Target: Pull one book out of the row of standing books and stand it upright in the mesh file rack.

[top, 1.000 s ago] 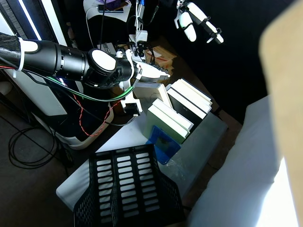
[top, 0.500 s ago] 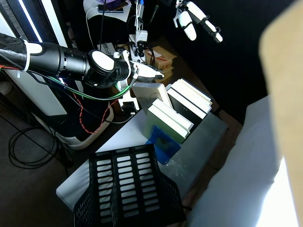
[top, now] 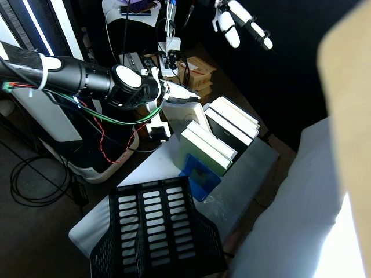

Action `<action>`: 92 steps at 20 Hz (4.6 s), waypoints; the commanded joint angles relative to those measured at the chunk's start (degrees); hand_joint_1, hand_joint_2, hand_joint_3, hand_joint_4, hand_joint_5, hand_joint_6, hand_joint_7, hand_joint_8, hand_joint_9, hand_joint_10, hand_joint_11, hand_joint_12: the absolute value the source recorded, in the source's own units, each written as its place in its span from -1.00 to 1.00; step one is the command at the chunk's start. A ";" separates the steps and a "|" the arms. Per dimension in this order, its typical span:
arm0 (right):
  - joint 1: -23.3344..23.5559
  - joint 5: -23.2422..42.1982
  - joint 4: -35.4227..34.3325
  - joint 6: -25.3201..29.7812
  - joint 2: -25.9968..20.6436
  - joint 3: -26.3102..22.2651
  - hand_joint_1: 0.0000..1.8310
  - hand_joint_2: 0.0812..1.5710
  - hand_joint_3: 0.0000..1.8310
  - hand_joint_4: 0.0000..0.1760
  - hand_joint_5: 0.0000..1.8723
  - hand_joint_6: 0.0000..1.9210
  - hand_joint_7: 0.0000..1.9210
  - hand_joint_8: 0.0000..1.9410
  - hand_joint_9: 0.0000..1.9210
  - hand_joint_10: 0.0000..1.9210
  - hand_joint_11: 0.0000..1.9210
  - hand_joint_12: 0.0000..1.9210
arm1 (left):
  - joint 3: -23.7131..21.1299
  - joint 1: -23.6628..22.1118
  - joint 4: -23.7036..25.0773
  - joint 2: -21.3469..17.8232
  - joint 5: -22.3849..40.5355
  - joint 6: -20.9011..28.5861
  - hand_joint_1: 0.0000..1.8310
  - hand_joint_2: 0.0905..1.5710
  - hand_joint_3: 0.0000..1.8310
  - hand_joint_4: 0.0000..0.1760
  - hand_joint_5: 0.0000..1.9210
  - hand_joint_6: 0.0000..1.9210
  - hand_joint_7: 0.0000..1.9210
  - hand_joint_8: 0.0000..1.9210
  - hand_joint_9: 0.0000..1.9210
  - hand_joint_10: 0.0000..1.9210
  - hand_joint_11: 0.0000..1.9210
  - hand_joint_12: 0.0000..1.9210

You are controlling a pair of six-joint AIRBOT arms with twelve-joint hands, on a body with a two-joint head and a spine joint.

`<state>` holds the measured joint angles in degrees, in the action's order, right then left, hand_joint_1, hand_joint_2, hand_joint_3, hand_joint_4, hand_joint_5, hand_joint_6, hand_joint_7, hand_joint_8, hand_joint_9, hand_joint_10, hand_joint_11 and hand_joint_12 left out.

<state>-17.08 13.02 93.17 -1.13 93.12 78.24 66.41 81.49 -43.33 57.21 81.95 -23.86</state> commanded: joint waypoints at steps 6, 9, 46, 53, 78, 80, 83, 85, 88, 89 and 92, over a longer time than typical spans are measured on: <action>-1.86 -0.73 -0.20 0.13 0.72 0.84 0.10 0.26 -1.00 -0.99 -0.90 -0.99 -0.83 -0.99 -0.87 -0.96 -1.00 -0.99 | 0.40 -0.02 -0.24 -1.06 7.15 0.31 -0.80 0.79 -0.99 -0.58 -0.96 -1.00 -1.00 -1.00 -1.00 -1.00 -1.00 -1.00; -2.46 -1.34 0.14 0.15 1.62 1.45 0.07 0.26 -0.98 -1.00 -0.88 -1.00 -0.80 -0.99 -0.81 -1.00 -1.00 -0.79 | 0.49 -0.04 -0.24 -1.12 7.07 0.33 -0.81 0.79 -1.00 -0.60 -0.97 -1.00 -1.00 -1.00 -1.00 -1.00 -1.00 -1.00; -4.42 -2.81 18.80 16.33 4.40 5.50 0.35 0.45 -1.00 -1.00 -0.08 0.16 -0.04 0.28 0.14 0.63 0.00 1.00 | 0.61 -0.13 -0.13 -1.59 7.82 0.54 -0.80 0.77 -1.00 -0.46 -0.94 -1.00 -1.00 -1.00 -1.00 -1.00 -1.00 -0.87; -4.42 -2.79 18.72 16.33 4.39 5.48 0.38 0.51 -1.00 -1.00 0.01 -0.11 0.06 0.30 0.19 0.60 -0.01 1.00 | 0.62 -0.14 -0.26 -1.44 7.86 0.52 -0.82 0.76 -1.00 -0.59 -0.95 -0.99 -1.00 -1.00 -1.00 -1.00 -1.00 -1.00; -4.42 -2.79 18.41 16.33 4.39 5.84 0.27 0.40 -1.00 -1.00 0.05 0.03 0.25 0.63 0.32 0.86 0.25 1.00 | 0.64 -0.15 -0.40 -1.30 7.86 0.47 -0.79 0.77 -1.00 -0.46 -0.94 -1.00 -1.00 -1.00 -1.00 -1.00 -1.00 -0.86; -4.42 -2.79 18.28 16.33 4.39 5.87 0.35 0.44 -1.00 -1.00 -0.05 0.16 -0.02 0.25 0.21 0.77 0.10 1.00 | 0.62 -0.15 -0.40 -1.30 7.89 0.45 -0.79 0.77 -1.00 -0.50 -0.94 -1.00 -1.00 -1.00 -1.00 -1.00 -1.00 -0.81; -4.42 -2.79 18.28 16.33 4.39 5.87 0.27 0.37 -1.00 -1.00 0.09 -0.01 0.33 0.76 0.37 0.98 0.34 1.00 | 0.62 -0.15 -0.42 -1.31 7.96 0.48 -0.81 0.77 -1.00 -0.47 -0.94 -1.00 -1.00 -1.00 -1.00 -1.00 -1.00 -0.75; -4.42 -2.78 18.24 16.33 4.39 5.86 0.35 0.44 -1.00 -1.00 -0.06 0.14 -0.03 0.30 0.20 0.80 0.09 1.00 | 0.58 -0.15 -0.43 -1.31 7.99 0.48 -0.80 0.77 -1.00 -0.59 -0.93 -1.00 -1.00 -1.00 -1.00 -1.00 -1.00 -0.69; -4.42 -2.78 18.23 16.33 4.39 5.86 0.36 0.43 -1.00 -1.00 -0.05 0.13 -0.02 0.26 0.20 0.76 0.08 1.00 | 0.58 -0.15 -0.48 -1.32 8.05 0.47 -0.81 0.77 -1.00 -0.48 -0.94 -1.00 -1.00 -1.00 -1.00 -1.00 -1.00 -0.68; -4.42 -2.78 18.23 16.33 4.39 5.86 0.28 0.40 -1.00 -1.00 0.03 0.07 0.20 0.47 0.26 0.84 0.19 1.00 | 0.57 -0.15 -0.51 -1.32 8.06 0.47 -0.83 0.77 -1.00 -0.46 -0.95 -1.00 -1.00 -1.00 -1.00 -1.00 -1.00 -0.74; -4.42 -2.78 18.23 16.33 4.38 5.85 0.35 0.42 -1.00 -1.00 0.01 -0.09 0.05 0.45 0.20 0.82 0.11 1.00 | 0.53 -0.15 -0.56 -1.32 8.13 0.47 -0.81 0.77 -1.00 -0.45 -0.95 -1.00 -1.00 -1.00 -1.00 -1.00 -1.00 -0.90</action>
<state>-20.71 13.23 113.14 13.34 98.72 83.59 66.65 81.47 -42.48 56.25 82.35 -23.70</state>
